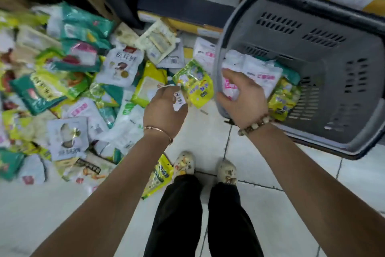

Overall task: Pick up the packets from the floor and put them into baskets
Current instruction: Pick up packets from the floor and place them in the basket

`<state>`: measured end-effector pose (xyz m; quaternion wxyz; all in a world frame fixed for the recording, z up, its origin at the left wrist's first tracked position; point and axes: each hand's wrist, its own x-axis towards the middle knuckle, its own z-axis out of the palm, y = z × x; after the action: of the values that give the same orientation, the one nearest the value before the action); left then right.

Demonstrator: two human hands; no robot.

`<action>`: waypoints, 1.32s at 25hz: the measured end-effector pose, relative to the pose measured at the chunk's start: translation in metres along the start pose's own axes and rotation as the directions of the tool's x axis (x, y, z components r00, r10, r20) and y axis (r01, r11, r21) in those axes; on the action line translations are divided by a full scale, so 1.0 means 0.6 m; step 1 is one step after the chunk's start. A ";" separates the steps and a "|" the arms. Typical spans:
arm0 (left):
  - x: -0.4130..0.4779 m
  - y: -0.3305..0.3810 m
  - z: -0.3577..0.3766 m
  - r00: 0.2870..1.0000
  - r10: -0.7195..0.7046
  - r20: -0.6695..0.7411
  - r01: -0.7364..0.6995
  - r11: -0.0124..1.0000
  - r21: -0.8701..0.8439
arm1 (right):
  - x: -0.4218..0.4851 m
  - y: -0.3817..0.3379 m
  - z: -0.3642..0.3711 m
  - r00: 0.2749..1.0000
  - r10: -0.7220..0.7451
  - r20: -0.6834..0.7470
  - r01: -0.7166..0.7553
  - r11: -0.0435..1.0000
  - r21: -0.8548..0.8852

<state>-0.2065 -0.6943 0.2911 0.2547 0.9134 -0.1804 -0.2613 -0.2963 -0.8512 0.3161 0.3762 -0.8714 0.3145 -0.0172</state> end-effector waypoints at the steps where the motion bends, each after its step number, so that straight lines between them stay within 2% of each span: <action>1: -0.011 -0.026 -0.004 0.999 -0.035 -0.003 0.035 0.999 0.011 | -0.011 -0.022 0.020 0.999 -0.038 0.029 0.037 0.999 0.009; 3: -0.034 -0.101 -0.013 0.991 -0.132 -0.035 0.133 0.991 0.032 | -0.029 -0.059 0.091 0.983 -0.116 0.144 0.114 0.993 0.020; 5: -0.050 -0.170 0.000 0.974 -0.218 -0.059 0.221 0.974 0.041 | -0.042 -0.060 0.165 0.957 -0.112 0.267 0.117 0.993 -0.004; 8: -0.068 -0.268 0.053 0.947 -0.318 -0.052 0.320 0.946 0.041 | -0.045 -0.002 0.273 0.901 0.008 0.433 0.025 0.997 -0.072; 11: -0.071 -0.353 0.123 0.924 -0.382 -0.033 0.383 0.918 0.105 | -0.037 0.080 0.358 0.857 0.108 0.504 -0.031 0.987 -0.159; 14: -0.057 -0.430 0.187 0.910 -0.410 -0.065 0.415 0.890 0.188 | -0.016 0.153 0.429 0.842 0.154 0.517 -0.041 0.974 -0.222; 18: -0.010 -0.520 0.246 0.908 -0.379 -0.180 0.419 0.852 0.315 | 0.046 0.216 0.510 0.881 0.121 0.458 -0.044 0.984 -0.175; 22: 0.056 -0.584 0.280 0.867 -0.365 -0.340 0.476 0.809 0.346 | 0.154 0.232 0.585 0.903 -0.066 0.425 0.187 0.950 -0.251; 26: 0.109 -0.616 0.299 0.858 -0.376 -0.349 0.497 0.778 0.384 | 0.236 0.229 0.637 0.811 -0.158 0.563 0.411 0.838 -0.357; 28: 0.124 -0.631 0.290 0.864 -0.349 -0.364 0.487 0.764 0.423 | 0.254 0.232 0.651 0.783 -0.154 0.602 0.462 0.793 -0.398; 31: 0.132 -0.645 0.273 0.854 -0.352 -0.383 0.508 0.721 0.470 | 0.269 0.236 0.653 0.828 -0.072 0.556 0.399 0.772 -0.494; 33: 0.134 -0.645 0.267 0.850 -0.381 -0.362 0.524 0.683 0.510 | 0.271 0.240 0.643 0.843 0.028 0.537 0.358 0.714 -0.601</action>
<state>-0.1576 -0.4792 -0.0741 -0.0967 0.9852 0.0106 -0.1408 -0.1404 -0.7686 -0.0898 0.0962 -0.9448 0.1051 0.2950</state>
